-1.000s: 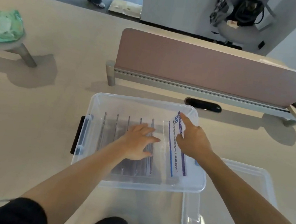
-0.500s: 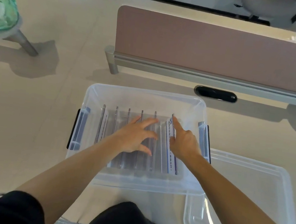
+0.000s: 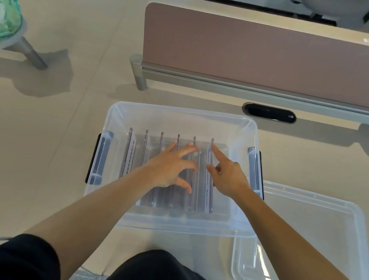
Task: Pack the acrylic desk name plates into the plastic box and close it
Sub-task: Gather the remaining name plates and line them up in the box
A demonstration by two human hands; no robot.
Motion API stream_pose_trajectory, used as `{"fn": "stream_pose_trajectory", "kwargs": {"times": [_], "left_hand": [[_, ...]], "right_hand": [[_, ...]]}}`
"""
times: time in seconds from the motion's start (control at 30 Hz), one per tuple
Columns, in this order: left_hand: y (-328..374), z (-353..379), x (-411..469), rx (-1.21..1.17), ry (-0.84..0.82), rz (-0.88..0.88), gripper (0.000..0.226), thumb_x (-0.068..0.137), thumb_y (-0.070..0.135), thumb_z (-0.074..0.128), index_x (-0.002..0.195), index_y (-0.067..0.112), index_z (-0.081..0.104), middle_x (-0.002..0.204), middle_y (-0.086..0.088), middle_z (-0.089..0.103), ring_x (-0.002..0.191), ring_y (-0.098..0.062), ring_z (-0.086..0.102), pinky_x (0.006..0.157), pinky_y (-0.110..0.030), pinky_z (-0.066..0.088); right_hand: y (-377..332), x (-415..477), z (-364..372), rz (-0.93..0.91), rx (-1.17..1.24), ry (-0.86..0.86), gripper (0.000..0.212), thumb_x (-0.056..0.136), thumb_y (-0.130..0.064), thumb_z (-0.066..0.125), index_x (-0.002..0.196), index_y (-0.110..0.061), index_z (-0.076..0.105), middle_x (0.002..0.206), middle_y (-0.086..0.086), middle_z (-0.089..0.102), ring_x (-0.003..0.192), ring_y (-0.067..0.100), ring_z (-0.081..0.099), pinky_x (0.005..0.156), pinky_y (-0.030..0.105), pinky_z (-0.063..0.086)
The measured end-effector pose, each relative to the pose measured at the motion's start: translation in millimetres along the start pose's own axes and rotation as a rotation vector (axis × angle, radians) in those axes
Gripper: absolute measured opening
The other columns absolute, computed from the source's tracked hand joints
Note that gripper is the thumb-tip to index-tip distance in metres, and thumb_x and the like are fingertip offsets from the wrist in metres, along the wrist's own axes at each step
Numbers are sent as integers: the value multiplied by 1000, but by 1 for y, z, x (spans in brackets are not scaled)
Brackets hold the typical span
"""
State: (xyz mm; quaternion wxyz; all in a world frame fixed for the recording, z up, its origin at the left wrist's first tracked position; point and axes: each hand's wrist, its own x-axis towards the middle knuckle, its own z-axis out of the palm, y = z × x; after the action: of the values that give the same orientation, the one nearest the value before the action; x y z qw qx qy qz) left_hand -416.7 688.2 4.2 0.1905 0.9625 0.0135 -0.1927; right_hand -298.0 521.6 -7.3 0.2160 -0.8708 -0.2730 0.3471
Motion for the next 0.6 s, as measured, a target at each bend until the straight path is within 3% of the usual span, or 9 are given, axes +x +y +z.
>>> {"fn": "stream_pose_trajectory", "kwargs": {"times": [0.6], "left_hand": [[-8,7,7,-61,-1,3,60,78,60,63,129,30,53,163,0,-11,148,-15,-15,119,-43,-9]], "right_hand": [[0,4,4,-55,-50,1,65,104,-33,45,159,-30,11,86,6,70,72,12,64,68,23,48]]}}
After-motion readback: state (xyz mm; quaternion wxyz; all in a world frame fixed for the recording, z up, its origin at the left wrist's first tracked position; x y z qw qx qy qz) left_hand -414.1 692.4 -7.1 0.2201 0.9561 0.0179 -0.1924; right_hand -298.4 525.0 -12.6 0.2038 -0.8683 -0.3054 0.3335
